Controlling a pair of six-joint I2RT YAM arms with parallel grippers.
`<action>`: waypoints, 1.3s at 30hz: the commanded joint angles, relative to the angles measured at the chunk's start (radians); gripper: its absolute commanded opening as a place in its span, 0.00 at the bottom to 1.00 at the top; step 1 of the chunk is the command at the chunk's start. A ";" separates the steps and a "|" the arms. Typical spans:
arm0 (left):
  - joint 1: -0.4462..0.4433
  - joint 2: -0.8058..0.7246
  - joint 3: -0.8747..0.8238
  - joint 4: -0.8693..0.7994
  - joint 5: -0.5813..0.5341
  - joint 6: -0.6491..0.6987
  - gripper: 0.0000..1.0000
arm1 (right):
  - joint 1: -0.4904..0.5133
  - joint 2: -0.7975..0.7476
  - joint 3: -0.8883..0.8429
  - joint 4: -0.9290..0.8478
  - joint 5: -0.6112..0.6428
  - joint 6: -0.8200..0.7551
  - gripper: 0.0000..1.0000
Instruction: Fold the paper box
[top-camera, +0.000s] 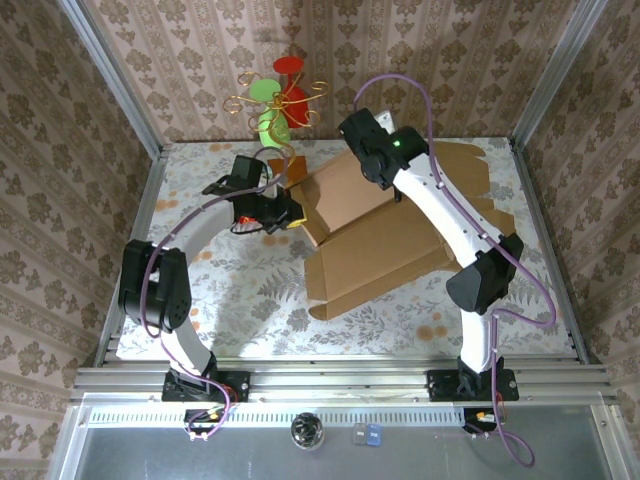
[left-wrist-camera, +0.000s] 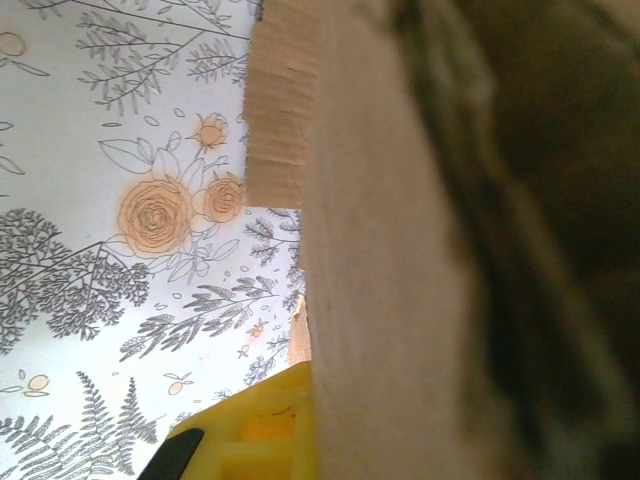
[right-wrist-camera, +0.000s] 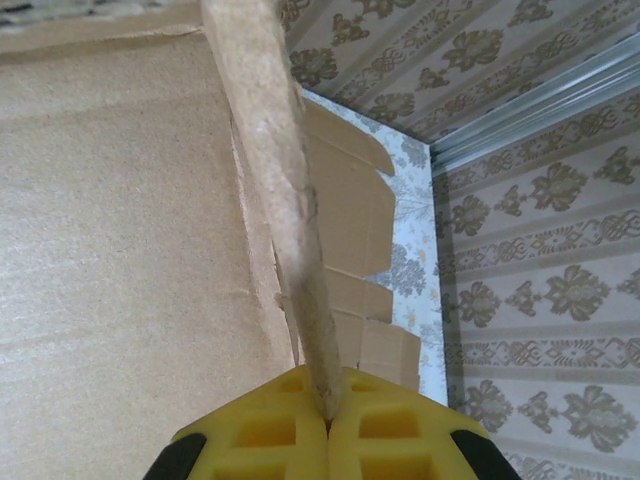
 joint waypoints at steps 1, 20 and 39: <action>0.005 -0.049 -0.009 -0.029 -0.104 -0.052 0.00 | -0.006 -0.008 -0.033 -0.070 -0.019 0.128 0.00; 0.009 0.006 -0.247 0.116 -0.209 -0.079 0.20 | 0.054 -0.096 -0.498 0.110 -0.210 0.400 0.00; -0.032 0.063 -0.224 0.093 -0.315 -0.023 0.24 | 0.066 -0.115 -0.568 0.164 -0.221 0.416 0.00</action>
